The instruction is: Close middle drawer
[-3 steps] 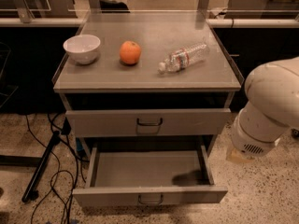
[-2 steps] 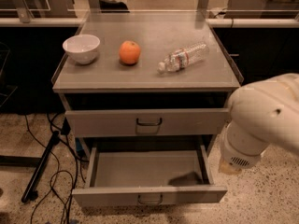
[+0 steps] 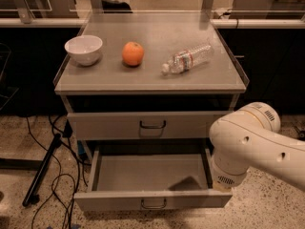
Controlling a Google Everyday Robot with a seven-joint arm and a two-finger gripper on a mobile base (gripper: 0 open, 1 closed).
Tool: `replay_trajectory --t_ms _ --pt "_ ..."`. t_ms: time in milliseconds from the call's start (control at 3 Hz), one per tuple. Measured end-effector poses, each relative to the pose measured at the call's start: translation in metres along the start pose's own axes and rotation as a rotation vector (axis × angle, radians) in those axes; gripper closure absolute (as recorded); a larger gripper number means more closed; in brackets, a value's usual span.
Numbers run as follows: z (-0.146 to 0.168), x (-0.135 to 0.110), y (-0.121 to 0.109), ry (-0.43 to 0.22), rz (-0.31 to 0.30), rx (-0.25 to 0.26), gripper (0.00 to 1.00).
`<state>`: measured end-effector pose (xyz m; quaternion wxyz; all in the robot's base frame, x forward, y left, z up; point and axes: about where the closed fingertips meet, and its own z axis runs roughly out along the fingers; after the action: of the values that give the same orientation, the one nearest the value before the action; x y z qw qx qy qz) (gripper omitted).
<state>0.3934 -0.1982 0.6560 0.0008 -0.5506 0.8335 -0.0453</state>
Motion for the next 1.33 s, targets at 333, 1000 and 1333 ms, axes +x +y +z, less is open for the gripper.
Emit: replay_trajectory --t_ms 333,1000,1333 --pt "0.000 0.000 0.000 0.000 0.000 0.000 1.00" --pt "0.078 -0.009 0.044 0.053 0.034 -0.081 1.00" --pt "0.112 -0.019 0.050 0.065 0.046 -0.097 1.00"
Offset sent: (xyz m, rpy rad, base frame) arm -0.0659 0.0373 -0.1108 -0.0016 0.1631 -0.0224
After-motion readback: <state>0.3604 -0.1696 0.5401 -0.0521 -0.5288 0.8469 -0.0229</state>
